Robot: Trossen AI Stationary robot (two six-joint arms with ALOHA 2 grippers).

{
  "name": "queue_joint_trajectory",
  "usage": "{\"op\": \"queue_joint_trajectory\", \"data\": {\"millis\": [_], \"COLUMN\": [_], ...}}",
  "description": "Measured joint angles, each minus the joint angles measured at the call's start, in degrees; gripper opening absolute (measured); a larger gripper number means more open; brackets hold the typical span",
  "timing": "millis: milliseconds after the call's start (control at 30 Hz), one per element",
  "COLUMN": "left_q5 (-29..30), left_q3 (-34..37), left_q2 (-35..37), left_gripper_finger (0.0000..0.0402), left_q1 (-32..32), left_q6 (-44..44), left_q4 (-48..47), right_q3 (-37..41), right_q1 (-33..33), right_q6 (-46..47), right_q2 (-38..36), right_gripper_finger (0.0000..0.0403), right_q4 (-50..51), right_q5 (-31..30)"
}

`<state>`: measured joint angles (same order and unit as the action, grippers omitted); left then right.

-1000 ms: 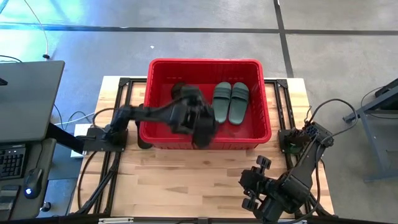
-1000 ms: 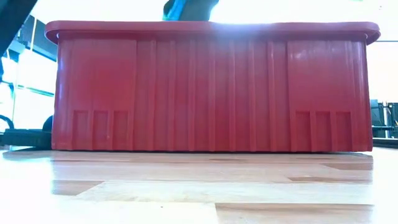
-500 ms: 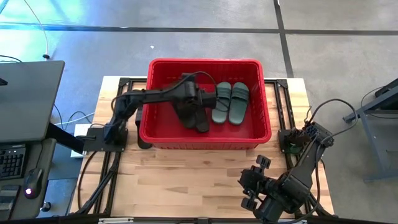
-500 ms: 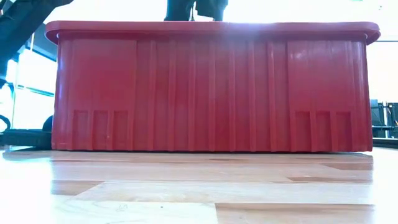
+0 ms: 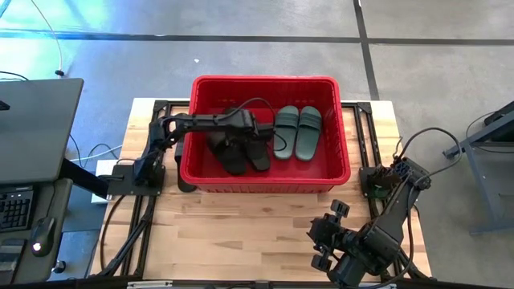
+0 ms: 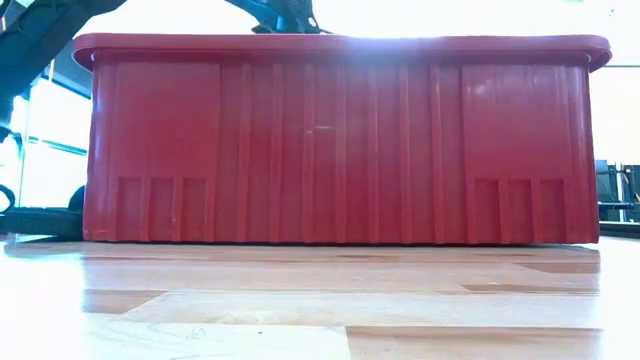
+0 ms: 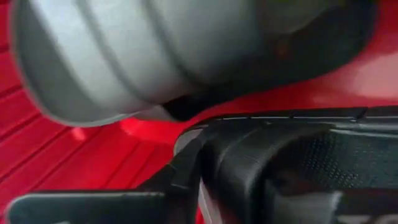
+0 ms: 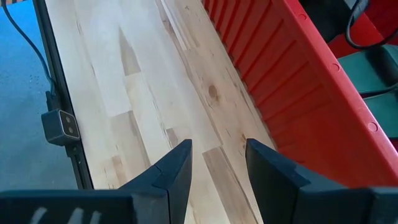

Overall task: Pick and place slides into bin
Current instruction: Put the bottom black slipper into the red bin, then put the black slipper into the red bin

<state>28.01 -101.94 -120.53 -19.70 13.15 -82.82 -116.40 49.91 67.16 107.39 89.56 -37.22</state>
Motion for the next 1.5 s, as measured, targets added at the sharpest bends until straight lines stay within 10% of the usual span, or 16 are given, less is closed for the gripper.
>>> {"op": "queue_joint_trajectory", "data": {"millis": [367, 567, 967, 1500], "left_q5": [-9.74, -4.25, 0.4, -3.36], "left_q3": [-0.14, -5.47, -33.12, -26.21], "left_q2": [0.1, 0.09, 0.2, 4.83], "left_gripper_finger": [0.0215, 0.0259, 0.0228, 0.0192], "left_q1": [0.31, 2.61, 8.71, 31.64], "left_q6": [0.28, -1.57, -3.99, -21.47], "left_q4": [-2.93, -5.91, -6.93, -7.24], "right_q3": [0.0, 0.0, 0.0, 0.0], "right_q1": [0.0, 0.0, 0.0, 0.37], "right_q6": [-0.07, -0.09, 1.05, 2.04], "right_q2": [0.0, 0.0, 0.0, 0.0], "right_gripper_finger": [0.014, 0.014, 0.014, 0.014], "right_q4": [-1.36, -1.55, -1.55, 0.47], "right_q5": [0.01, 0.02, -2.67, -4.75]}}
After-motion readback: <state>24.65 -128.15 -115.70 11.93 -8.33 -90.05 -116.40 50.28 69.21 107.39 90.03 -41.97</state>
